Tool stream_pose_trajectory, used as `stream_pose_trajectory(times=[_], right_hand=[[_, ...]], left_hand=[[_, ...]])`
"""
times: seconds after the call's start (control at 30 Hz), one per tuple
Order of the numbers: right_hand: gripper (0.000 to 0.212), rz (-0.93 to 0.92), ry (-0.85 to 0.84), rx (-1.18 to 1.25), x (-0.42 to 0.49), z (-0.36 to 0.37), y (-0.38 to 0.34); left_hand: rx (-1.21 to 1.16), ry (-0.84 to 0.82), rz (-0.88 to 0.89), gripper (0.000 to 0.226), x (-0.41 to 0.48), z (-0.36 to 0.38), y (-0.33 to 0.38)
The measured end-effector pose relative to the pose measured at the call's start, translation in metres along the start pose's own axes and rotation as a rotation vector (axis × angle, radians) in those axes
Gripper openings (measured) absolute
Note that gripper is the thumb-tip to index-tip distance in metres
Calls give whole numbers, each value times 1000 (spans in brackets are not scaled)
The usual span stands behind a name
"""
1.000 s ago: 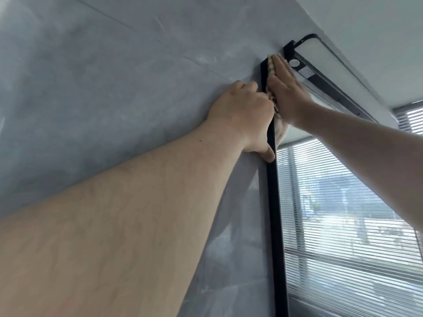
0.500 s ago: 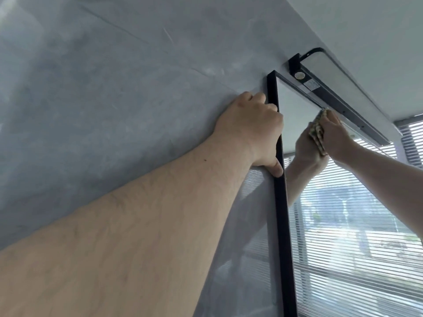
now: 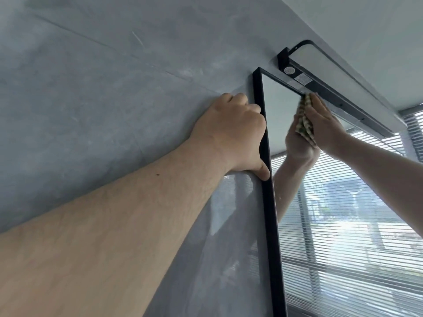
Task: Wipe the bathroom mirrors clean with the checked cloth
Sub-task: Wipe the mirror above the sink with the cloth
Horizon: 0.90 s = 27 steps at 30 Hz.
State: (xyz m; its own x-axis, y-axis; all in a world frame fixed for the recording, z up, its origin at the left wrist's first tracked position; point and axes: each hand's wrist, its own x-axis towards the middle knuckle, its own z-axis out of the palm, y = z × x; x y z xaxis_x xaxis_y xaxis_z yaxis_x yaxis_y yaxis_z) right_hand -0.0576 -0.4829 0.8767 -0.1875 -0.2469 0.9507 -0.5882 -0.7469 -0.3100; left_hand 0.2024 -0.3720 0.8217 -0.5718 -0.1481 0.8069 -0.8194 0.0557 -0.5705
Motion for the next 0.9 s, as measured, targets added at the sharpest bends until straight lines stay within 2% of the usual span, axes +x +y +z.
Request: stream_pose_trajectory(times=[0.1, 0.2, 0.33, 0.4, 0.47, 0.53, 0.57, 0.63, 0.73, 0.8, 0.9], right_hand=[[57, 143, 64, 124, 19, -18, 40], [19, 166, 84, 193, 40, -34, 82], [22, 196, 128, 173, 57, -44, 117], [20, 202, 149, 182, 46, -40, 98], [25, 211, 148, 191, 35, -37, 78], [30, 214, 127, 201, 36, -37, 79], [30, 220, 127, 210, 36, -37, 80], [29, 230, 131, 218, 37, -38, 84], [29, 216, 135, 212, 37, -37, 85], [30, 197, 117, 203, 41, -38, 89], [31, 204, 154, 196, 51, -44, 104]], left_hand=[[-4, 4, -5, 90, 0, 0, 0], [8, 15, 2, 89, 1, -1, 0], [25, 10, 10, 91, 3, 1, 0], [38, -4, 24, 88, 3, 2, -1], [7, -28, 10, 71, 6, -1, -2], [-191, -12, -97, 31, 16, -8, -5], [-326, -4, -197, 21, 25, -13, -8], [-440, 59, -328, 16, 43, -20, -15], [-168, 219, -283, 9, 62, -10, -16], [29, 222, -217, 13, 64, 3, -13], [130, 267, -200, 19, 66, 13, -14]])
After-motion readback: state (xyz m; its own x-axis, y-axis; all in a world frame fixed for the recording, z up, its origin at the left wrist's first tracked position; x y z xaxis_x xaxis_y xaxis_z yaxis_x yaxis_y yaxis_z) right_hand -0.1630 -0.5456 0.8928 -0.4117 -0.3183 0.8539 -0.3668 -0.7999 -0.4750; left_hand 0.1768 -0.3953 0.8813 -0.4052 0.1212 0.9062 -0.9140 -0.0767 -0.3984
